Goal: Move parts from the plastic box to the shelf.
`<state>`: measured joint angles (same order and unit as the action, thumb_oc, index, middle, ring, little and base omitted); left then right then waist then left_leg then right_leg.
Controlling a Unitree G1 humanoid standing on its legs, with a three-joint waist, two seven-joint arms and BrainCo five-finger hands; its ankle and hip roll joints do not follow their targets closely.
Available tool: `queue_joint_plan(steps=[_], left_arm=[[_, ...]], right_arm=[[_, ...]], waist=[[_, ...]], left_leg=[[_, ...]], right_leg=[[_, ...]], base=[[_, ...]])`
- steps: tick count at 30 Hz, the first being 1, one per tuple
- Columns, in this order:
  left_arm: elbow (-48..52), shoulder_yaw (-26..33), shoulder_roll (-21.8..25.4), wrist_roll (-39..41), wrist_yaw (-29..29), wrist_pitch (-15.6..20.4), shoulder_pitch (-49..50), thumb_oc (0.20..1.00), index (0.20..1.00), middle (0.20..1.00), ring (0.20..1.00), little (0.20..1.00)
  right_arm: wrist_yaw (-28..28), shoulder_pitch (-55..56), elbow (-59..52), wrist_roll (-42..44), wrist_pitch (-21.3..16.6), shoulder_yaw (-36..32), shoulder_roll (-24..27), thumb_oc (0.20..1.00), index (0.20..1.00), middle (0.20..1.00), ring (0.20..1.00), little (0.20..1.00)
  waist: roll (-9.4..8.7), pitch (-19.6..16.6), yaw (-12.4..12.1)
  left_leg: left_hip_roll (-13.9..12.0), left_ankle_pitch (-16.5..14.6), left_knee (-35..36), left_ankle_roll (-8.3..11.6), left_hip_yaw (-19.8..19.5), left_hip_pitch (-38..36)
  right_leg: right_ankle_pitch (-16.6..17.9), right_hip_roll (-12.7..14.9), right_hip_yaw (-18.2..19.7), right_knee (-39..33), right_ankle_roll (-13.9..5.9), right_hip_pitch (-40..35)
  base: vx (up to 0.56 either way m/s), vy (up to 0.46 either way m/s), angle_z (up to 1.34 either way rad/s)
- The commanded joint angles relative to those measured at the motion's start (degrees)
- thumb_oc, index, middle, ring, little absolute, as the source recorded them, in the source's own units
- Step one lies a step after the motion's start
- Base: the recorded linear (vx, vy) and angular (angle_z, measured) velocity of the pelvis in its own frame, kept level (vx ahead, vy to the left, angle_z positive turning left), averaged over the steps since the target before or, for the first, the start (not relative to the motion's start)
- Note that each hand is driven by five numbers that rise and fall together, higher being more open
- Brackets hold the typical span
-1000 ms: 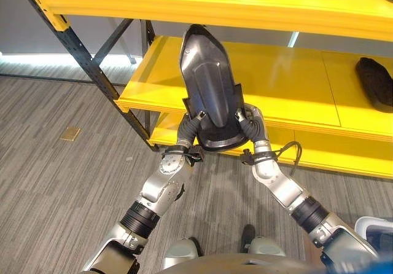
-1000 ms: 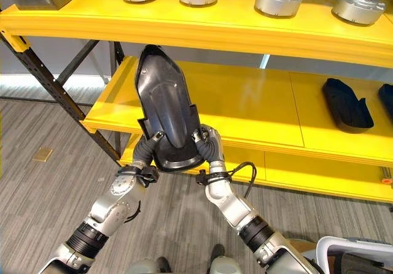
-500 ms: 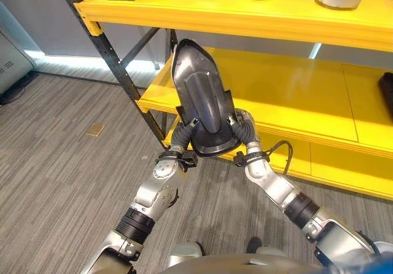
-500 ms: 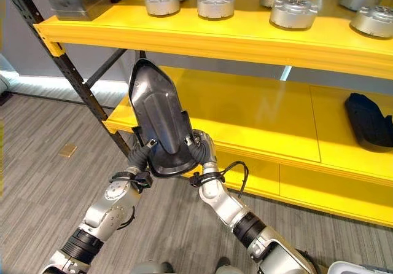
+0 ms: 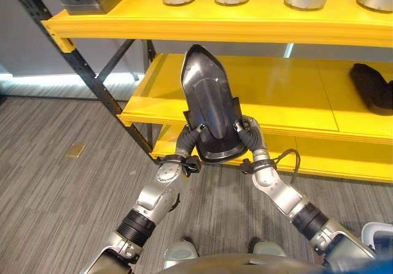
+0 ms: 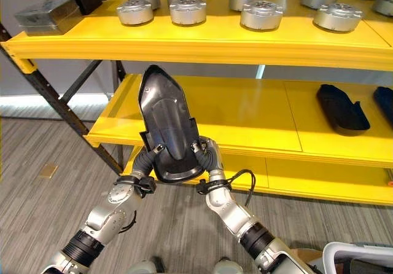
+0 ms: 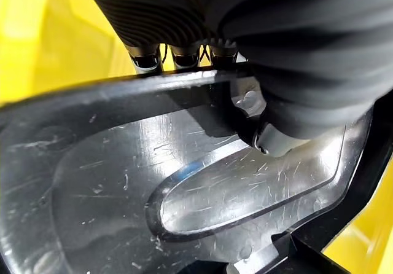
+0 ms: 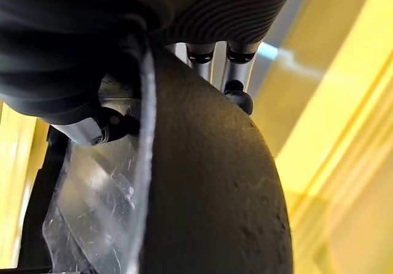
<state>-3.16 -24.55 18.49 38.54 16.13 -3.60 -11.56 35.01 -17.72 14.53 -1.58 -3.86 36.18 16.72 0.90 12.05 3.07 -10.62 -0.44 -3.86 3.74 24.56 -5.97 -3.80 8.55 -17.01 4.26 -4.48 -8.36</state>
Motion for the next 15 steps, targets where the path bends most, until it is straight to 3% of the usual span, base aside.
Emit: queue_joint_plan(steps=[1, 3, 5, 6, 8, 9, 11, 13, 15], left_arm=[[5.6, -3.1, 0.1, -1.4, -7.9, 5.2, -1.9, 0.2, 0.2, 0.2, 0.2, 0.2], [5.4, -3.2, 0.4, -2.1, -8.6, 4.8, -1.9, 0.2, 0.2, 0.2, 0.2, 0.2], [5.8, -3.3, 0.4, -3.0, -9.0, 4.6, -1.4, 0.2, 0.2, 0.2, 0.2, 0.2], [6.4, -3.2, -0.2, -4.2, -6.3, 4.3, -2.5, 0.2, 0.2, 0.2, 0.2, 0.2], [5.7, -3.3, -1.4, -5.0, -3.2, 4.0, -5.0, 0.2, 0.2, 0.2, 0.2, 0.2], [5.3, -2.7, -1.8, -5.8, -1.8, 3.5, -6.6, 0.2, 0.2, 0.2, 0.2, 0.2], [5.8, -2.2, -2.1, -5.9, -1.3, 2.8, -7.3, 0.2, 0.2, 0.2, 0.2, 0.2], [6.0, -2.1, -2.3, -5.9, -1.5, 2.7, -7.5, 0.2, 0.2, 0.2, 0.2, 0.2], [6.3, -2.3, -2.4, -5.8, -0.8, 2.0, -8.9, 0.2, 0.2, 0.2, 0.2, 0.2]], right_arm=[[0.5, -3.6, 0.3, 5.3, -2.3, -7.1, 0.5, 0.2, 0.2, 0.2, 0.2, 0.2], [0.9, -4.0, 0.3, 5.4, -2.0, -7.1, -0.3, 0.2, 0.2, 0.2, 0.2, 0.2], [1.0, -3.4, 0.1, 4.7, -1.8, -7.2, -1.7, 0.2, 0.2, 0.2, 0.2, 0.2], [0.1, -3.7, 0.5, 4.1, -2.6, -6.8, -2.2, 0.2, 0.2, 0.2, 0.2, 0.2], [0.1, -4.8, 0.6, 3.4, -2.6, -6.6, -2.9, 0.2, 0.2, 0.2, 0.2, 0.2], [-0.4, -5.7, 0.4, 2.5, -2.3, -6.9, -3.8, 0.2, 0.2, 0.2, 0.2, 0.2], [-1.6, -7.1, -0.3, 2.9, -0.9, -5.8, -3.6, 0.2, 0.2, 0.2, 0.2, 0.2], [-1.3, -7.7, -1.0, 2.4, -0.3, -5.4, -3.6, 0.2, 0.2, 0.2, 0.2, 0.2], [0.3, -9.1, -2.0, 2.5, 2.1, -4.5, -3.8, 0.2, 0.2, 0.2, 0.2, 0.2]], waist=[[-0.15, -1.7, -2.7], [-0.03, -1.8, -3.3], [0.2, -1.7, -3.7], [-0.2, -1.8, -3.5], [-0.38, -1.8, -2.4], [-0.35, -1.1, -2.0], [-0.4, -0.9, -2.0], [-0.36, -0.8, -1.9], [-0.49, -0.6, -1.7]], left_leg=[[1.3, 1.4, 1.7, -0.22, 0.1, 2.3], [2.0, 1.9, 2.2, -1.64, 0.4, 2.1], [2.8, 0.7, 1.7, -2.66, -1.4, 1.1], [2.9, -0.6, 0.7, -2.92, -2.1, 0.4], [2.5, -2.4, 0.5, -3.33, -1.1, -1.0], [0.2, -3.6, -0.3, -2.7, 1.2, -2.5], [-2.0, -4.4, -2.3, -1.04, 2.6, -2.8], [-2.6, -4.3, -3.0, -0.76, 2.9, -2.6], [-4.6, -4.7, -5.7, 0.22, 3.2, -1.3]], right_leg=[[-7.3, -3.5, -6.3, 8.6, 0.53, 1.2], [-7.9, -3.8, -7.4, 13.2, 0.23, 3.3], [-7.7, -0.3, -6.9, 16.5, -1.4, 6.1], [-2.8, 3.4, -6.1, 9.7, -3.05, 5.0], [4.9, 9.3, -1.5, 4.7, -7.04, 8.0], [5.6, 11.0, -0.3, 5.3, -8.37, 10.1], [3.1, 9.1, -1.5, 4.5, -7.49, 7.5], [2.7, 8.3, -1.7, 4.5, -6.88, 7.3], [0.1, 6.3, -2.0, 5.6, -5.05, 6.6]], base=[[0.2, 0.092, -0.03], [0.2, 0.038, -0.22], [0.28, -0.177, -0.36], [0.28, -0.356, -0.56], [0.32, -0.598, -0.4], [0.32, -0.697, -0.12], [0.3, -0.549, -0.22], [0.16, -0.296, -0.06], [0.16, -0.302, 0.05]])
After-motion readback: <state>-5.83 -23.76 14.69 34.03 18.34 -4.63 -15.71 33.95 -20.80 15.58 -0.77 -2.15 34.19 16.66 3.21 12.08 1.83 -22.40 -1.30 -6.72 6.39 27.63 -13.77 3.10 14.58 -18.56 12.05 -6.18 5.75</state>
